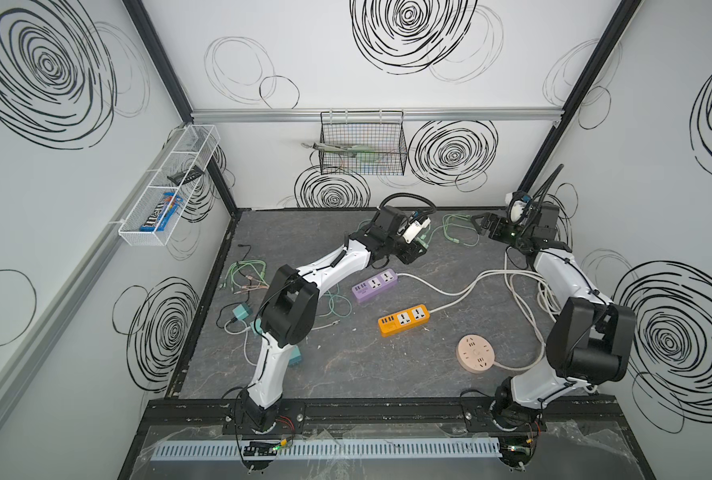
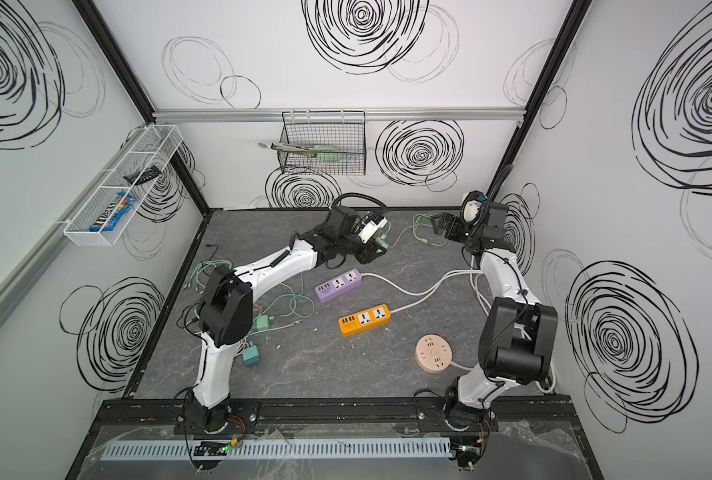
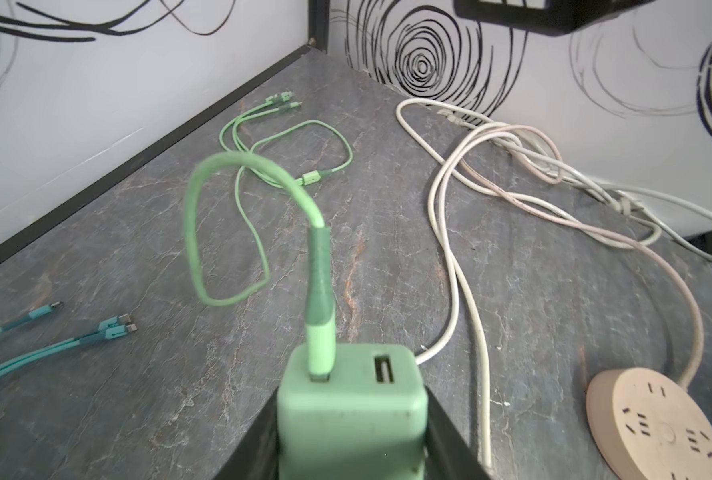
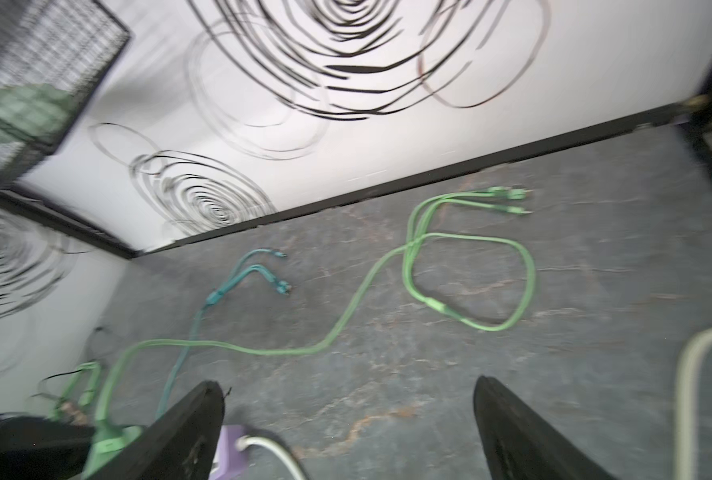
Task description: Insert the plug
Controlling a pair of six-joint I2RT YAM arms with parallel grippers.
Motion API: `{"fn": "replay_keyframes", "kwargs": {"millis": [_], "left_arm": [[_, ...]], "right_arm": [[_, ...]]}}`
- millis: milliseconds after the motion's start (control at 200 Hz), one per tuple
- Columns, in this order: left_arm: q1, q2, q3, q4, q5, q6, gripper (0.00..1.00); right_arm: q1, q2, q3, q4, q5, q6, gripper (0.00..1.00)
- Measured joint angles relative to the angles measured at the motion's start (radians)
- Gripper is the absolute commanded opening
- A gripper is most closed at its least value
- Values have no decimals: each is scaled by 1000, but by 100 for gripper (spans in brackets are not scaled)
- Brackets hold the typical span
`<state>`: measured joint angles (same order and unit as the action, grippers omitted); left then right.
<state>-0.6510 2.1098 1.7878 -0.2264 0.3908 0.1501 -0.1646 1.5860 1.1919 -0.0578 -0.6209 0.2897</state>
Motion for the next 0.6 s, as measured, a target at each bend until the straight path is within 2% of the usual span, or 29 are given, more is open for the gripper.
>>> {"fn": "replay_keyframes", "kwargs": {"millis": [185,285,480,600], "left_arm": [[19,0,16,-81,92,187,0],[40,-5,24,-98,161,268,0],[76,-121,-193,58,200,408,0],[77,-139,-210,100,200,467,0]], "right_arm": [[113,-2,-51,-21,-172,28,99],[139,-19,-83,-25,-251,29,99],[146,-63,-106,-88,-329,12,94],[152,-86,-111,-110,-349,6,94]]}}
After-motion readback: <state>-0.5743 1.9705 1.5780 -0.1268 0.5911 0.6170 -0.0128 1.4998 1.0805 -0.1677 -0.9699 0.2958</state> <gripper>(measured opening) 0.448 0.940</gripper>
